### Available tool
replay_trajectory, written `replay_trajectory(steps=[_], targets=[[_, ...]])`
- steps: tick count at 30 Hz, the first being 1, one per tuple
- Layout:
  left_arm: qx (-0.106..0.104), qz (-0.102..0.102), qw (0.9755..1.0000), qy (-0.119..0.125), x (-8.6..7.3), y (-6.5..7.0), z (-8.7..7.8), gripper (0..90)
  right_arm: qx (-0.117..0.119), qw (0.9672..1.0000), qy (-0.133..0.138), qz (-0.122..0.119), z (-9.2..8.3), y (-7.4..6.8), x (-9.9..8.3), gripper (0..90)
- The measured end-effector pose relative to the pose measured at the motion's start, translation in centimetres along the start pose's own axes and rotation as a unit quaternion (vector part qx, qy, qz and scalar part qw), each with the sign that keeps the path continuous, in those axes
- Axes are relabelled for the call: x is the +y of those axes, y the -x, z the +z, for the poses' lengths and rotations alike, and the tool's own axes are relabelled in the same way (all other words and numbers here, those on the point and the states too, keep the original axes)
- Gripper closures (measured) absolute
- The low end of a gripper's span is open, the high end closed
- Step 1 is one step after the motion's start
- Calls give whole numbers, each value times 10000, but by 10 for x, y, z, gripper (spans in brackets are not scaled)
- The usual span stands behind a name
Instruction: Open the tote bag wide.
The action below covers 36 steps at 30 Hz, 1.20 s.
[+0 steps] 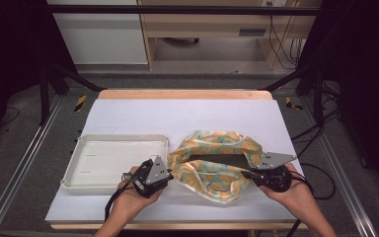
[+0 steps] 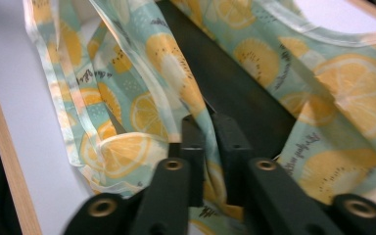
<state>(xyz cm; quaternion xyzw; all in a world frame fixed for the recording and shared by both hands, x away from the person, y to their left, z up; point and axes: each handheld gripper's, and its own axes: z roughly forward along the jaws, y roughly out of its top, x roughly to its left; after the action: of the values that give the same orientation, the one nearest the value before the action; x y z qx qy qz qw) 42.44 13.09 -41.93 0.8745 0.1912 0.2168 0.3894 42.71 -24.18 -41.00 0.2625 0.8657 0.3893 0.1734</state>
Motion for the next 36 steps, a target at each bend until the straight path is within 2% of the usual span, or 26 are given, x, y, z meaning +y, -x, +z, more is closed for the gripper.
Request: replay_trajectory(steps=[3, 5, 8, 9, 11, 15, 16, 17, 18, 19, 20, 21, 22, 23, 24, 25, 26, 29, 32, 33, 34, 35, 36], targets=[[19, -114, 9999, 44, 1, -1, -5, 605, -110, 9998, 113, 78, -6, 0, 1, 893], [19, -91, 10000, 15, 1, -2, -7, 479, -152, 9997, 173, 118, -8, 0, 1, 895], [78, -77, 9999, 90, 2, -8, -22, 434, -265, 9992, 207, 233, -10, 3, -2, 896], [78, -77, 9999, 90, 2, -8, -22, 421, -299, 9990, 207, 250, -10, 4, -3, 897], [121, -100, 9996, 223, 7, -15, -34, 415, -242, 9991, 209, 263, -10, 4, -4, 897], [163, 13, 9995, 252, 20, -23, -39, 412, -124, 9995, 241, 161, -8, -2, -6, 897], [85, 115, 9994, 306, 30, -26, -36, 407, -90, 9995, 257, 140, -8, -4, -6, 897], [85, 115, 9994, 306, 30, -26, -36, 398, -51, 9996, 264, 117, -8, -6, -7, 898], [-47, 217, 9994, 284, 41, -28, -28, 383, -37, 9996, 253, 84, -8, -7, -8, 898], [-47, 217, 9994, 284, 41, -28, -28, 376, -28, 9997, 248, 43, -8, -9, -8, 898], [-156, 343, 9990, 259, 49, -27, -17, 365, -2, 9997, 244, 35, -9, -10, -9, 899], [-156, 343, 9990, 259, 49, -27, -17, 355, 25, 9997, 240, 5, -9, -12, -10, 900], [-336, 430, 9984, 153, 57, -26, -3, 342, 44, 9997, 236, -12, -10, -13, -11, 900], [-336, 430, 9984, 153, 57, -26, -3, 328, 44, 9997, 236, -12, -10, -13, -11, 900], [-431, 551, 9975, 52, 63, -24, 10, 323, 101, 9997, 228, -80, -11, -16, -12, 900], [-474, 607, 9970, 14, 66, -24, 16, 319, 120, 9996, 219, -118, -12, -17, -13, 900], [-474, 607, 9970, 14, 66, -24, 16, 310, 120, 9996, 219, -118, -12, -17, -13, 900], [-712, 570, 9958, -70, 73, -25, 32, 289, 180, 9994, 232, -171, -15, -19, -14, 900], [-951, 610, 9931, -308, 81, -29, 43, 281, 232, 9993, 192, -219, -17, -21, -15, 900], [-1088, 593, 9915, -400, 83, -29, 45, 293, 226, 9994, 173, -209, -17, -21, -16, 900], [-1088, 593, 9915, -400, 83, -29, 45, 312, 215, 9994, 158, -215, -18, -21, -16, 900], [-1353, 662, 9867, -617, 84, -27, 49, 334, 205, 9994, 143, -234, -19, -21, -17, 900], [-1353, 662, 9867, -617, 84, -27, 49, 357, 205, 9994, 143, -234, -19, -21, -17, 900]])
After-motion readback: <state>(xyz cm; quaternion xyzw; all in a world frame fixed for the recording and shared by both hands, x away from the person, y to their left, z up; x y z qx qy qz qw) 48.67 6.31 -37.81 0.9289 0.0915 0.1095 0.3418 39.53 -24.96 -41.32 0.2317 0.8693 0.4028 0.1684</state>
